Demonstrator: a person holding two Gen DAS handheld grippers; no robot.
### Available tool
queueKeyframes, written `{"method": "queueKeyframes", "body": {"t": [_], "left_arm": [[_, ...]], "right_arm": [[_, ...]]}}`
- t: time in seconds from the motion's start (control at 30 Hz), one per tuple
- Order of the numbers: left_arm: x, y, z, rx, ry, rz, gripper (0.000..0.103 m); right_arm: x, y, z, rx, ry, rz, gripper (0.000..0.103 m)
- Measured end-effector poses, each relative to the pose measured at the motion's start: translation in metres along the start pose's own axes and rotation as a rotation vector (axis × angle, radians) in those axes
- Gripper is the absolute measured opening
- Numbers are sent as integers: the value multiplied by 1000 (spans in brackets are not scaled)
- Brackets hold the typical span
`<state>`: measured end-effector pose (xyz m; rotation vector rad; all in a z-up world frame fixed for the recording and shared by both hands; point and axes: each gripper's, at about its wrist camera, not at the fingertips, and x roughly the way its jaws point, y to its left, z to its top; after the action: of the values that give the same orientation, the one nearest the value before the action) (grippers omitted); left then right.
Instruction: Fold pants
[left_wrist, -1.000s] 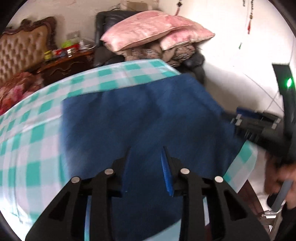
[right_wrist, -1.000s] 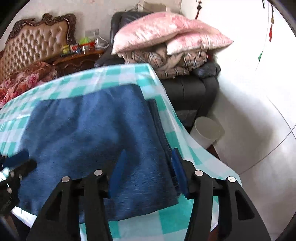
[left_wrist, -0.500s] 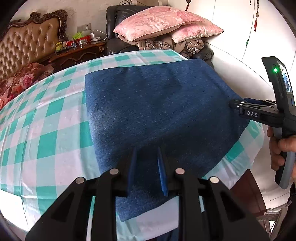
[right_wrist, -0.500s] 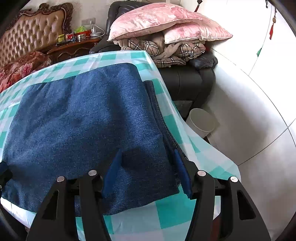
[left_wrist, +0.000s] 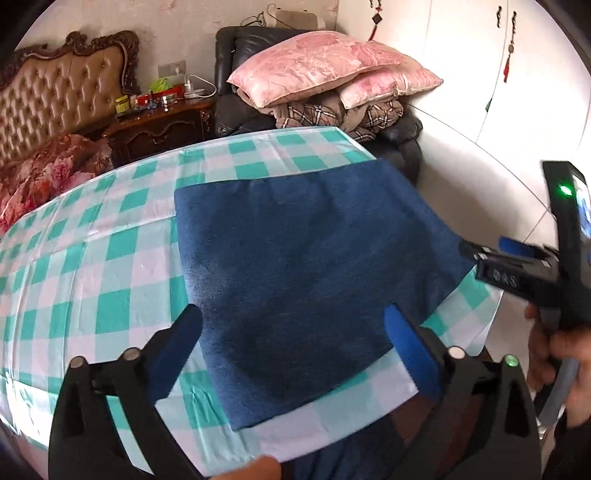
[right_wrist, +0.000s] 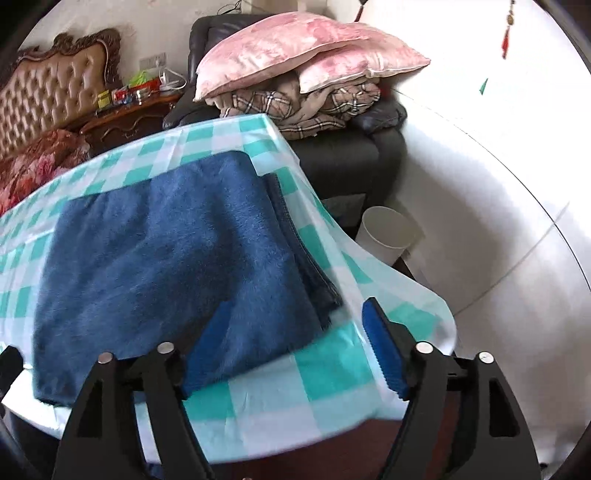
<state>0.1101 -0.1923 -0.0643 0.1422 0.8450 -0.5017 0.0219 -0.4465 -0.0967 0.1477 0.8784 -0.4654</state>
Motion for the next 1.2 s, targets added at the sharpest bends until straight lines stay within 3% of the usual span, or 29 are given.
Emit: {"method": "queueKeyframes", "body": {"t": [0.3,0.7,1.2], "left_arm": [[-26,-7,8,-45,-24,-48,101],[-28,-9,8,-34,-10,-16,101],[-18,-13,8,-30,-6,-56,101]], "right_arm": [[-50,-3,-12,-2,-43,-13,73],[-54,-6,-11,10,-44,-20,73],[-52,-7,-10,13,-41,-18,73]]}}
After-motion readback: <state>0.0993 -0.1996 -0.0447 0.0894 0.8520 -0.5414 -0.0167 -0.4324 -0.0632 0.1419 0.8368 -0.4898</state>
